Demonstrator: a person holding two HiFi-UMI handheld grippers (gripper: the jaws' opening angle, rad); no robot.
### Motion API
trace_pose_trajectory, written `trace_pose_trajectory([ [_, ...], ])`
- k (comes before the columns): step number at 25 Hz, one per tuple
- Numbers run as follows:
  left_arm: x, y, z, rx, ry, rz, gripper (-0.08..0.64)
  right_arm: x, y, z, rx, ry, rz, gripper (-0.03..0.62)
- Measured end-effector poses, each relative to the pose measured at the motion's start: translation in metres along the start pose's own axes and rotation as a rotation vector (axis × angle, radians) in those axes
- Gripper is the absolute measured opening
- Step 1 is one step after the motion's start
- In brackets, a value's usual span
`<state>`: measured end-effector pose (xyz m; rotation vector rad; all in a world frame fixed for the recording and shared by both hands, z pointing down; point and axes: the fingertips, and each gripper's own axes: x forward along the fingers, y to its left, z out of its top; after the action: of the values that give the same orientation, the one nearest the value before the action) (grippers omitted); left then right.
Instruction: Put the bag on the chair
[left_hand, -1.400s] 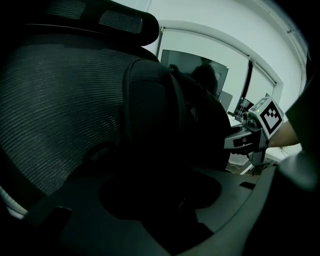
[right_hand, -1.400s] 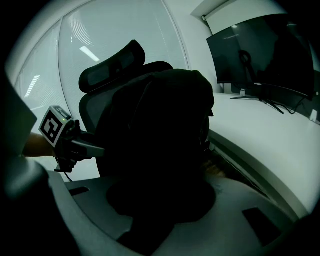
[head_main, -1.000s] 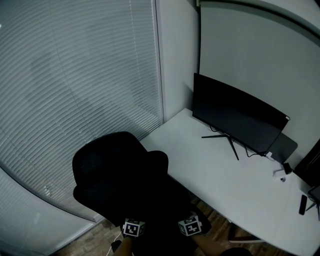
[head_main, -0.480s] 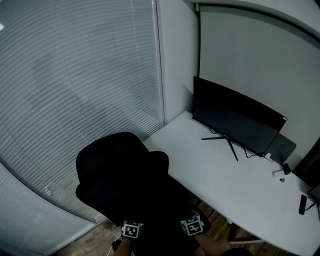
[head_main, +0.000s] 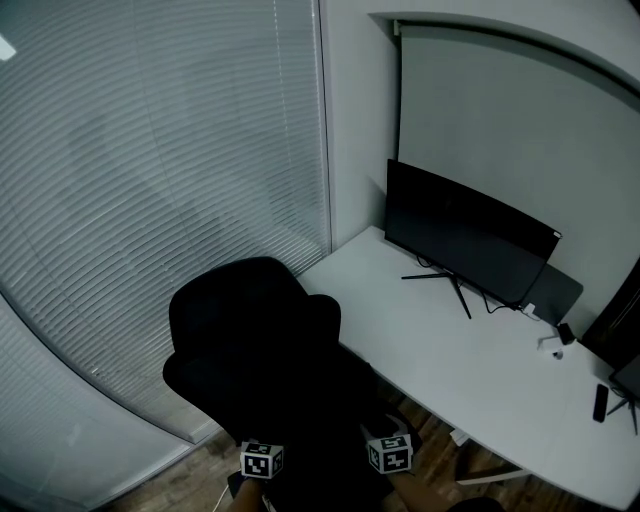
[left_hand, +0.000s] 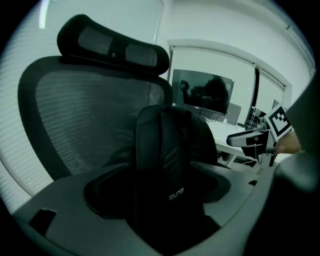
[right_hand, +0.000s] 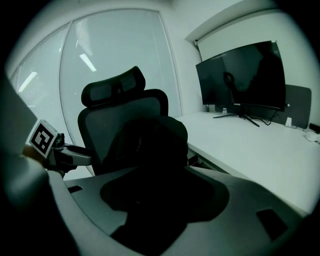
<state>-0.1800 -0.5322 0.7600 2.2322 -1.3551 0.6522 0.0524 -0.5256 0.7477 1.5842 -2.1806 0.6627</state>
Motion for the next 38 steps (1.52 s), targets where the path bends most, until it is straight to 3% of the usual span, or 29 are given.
trace_pose_trajectory([
  [7,-0.053,-0.016,0.006,0.034,-0.112,-0.023,0.374,-0.054,0.034,0.009,-0.012,-0.096,-0.025,0.230],
  [9,-0.062,-0.017,-0.002,0.044,-0.138,-0.043,0.335,-0.063,0.045,0.001,-0.017,-0.117,-0.035,0.226],
  [11,-0.079,-0.022,-0.004,0.064,-0.164,-0.055,0.258,-0.079,0.056,-0.003,-0.022,-0.139,-0.045,0.187],
  [13,-0.105,-0.031,0.000,0.086,-0.185,-0.066,0.250,-0.103,0.069,-0.003,-0.022,-0.162,-0.052,0.142],
  [20,-0.160,-0.045,-0.018,0.175,-0.247,-0.080,0.183,-0.157,0.110,-0.017,-0.018,-0.229,-0.057,0.081],
  [26,-0.214,-0.052,-0.027,0.138,-0.301,-0.101,0.117,-0.199,0.140,-0.021,-0.008,-0.274,-0.044,0.074],
  [33,-0.267,-0.055,-0.042,0.156,-0.361,-0.101,0.049,-0.234,0.170,-0.038,0.017,-0.297,-0.055,0.074],
  [38,-0.291,-0.057,-0.057,0.159,-0.366,-0.127,0.040,-0.250,0.182,-0.056,0.024,-0.277,-0.076,0.072],
])
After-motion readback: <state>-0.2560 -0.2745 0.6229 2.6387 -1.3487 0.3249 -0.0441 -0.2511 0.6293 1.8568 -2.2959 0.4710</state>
